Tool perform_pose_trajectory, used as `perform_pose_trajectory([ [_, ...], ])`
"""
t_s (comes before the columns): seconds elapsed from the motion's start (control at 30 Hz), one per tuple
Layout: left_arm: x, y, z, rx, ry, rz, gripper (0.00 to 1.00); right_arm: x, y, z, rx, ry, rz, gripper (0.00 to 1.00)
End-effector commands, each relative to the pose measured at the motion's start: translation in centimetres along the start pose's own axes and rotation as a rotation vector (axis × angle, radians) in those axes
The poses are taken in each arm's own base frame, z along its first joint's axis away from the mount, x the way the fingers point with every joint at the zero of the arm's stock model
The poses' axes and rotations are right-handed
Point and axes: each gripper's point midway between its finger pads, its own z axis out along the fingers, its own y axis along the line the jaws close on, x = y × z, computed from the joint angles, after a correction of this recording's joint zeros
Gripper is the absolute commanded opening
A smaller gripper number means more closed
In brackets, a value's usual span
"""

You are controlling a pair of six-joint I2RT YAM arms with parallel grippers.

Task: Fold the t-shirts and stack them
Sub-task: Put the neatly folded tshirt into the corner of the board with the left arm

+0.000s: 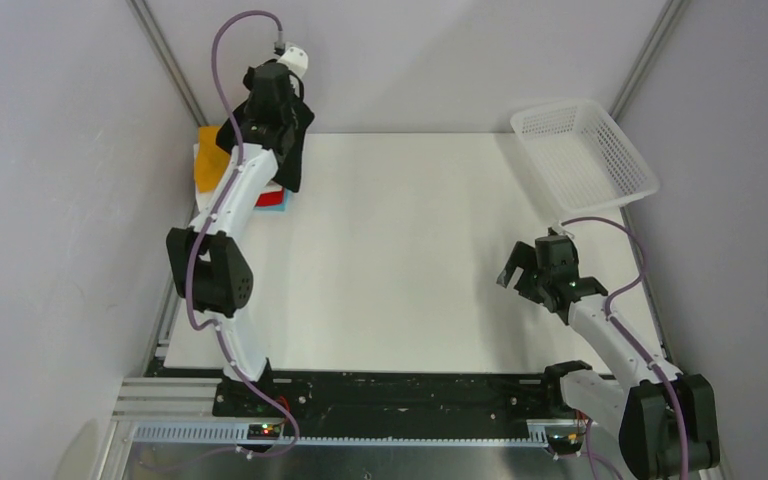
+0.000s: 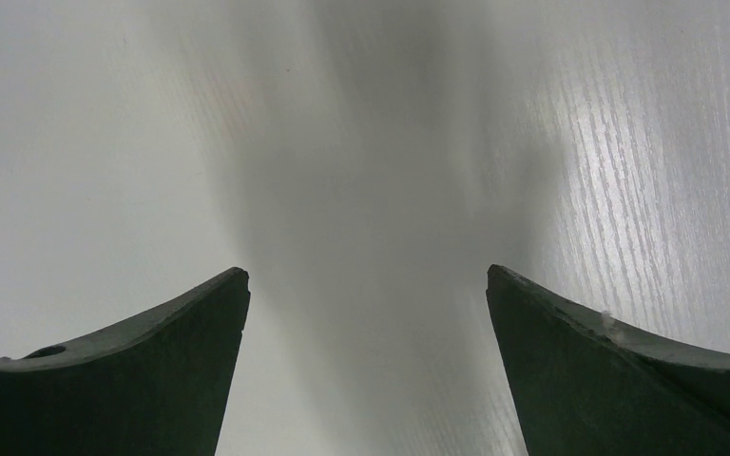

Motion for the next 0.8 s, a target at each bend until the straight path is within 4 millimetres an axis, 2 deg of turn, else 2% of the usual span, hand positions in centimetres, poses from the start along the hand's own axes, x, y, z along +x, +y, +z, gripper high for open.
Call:
perform_pose_trajectory([
  [0.0,-5.0,5.5,-2.7,-0.094,-0.129,-0.096,0.00,-0.6,0.5,0.2,-0.019,-0.020,0.012,0.99],
  [0.37,-5.7,6.7,-2.5,-0.123,-0.140,-0.116,0.00,-0.2,0.6,0.6,-0.023,0.004,0.014,1.00],
  [0.63,-3.5,6.3,-0.4,-0.132,-0.088,-0.104,0.00,-0.1,0.5,0.8,-0.017,0.007,0.014,0.99],
  [0.77,-1.1,6.1,1.4,-0.128,-0.043,-0.099,0.00,-0.2,0.5,0.8,-0.017,0.006,0.016,0.99],
])
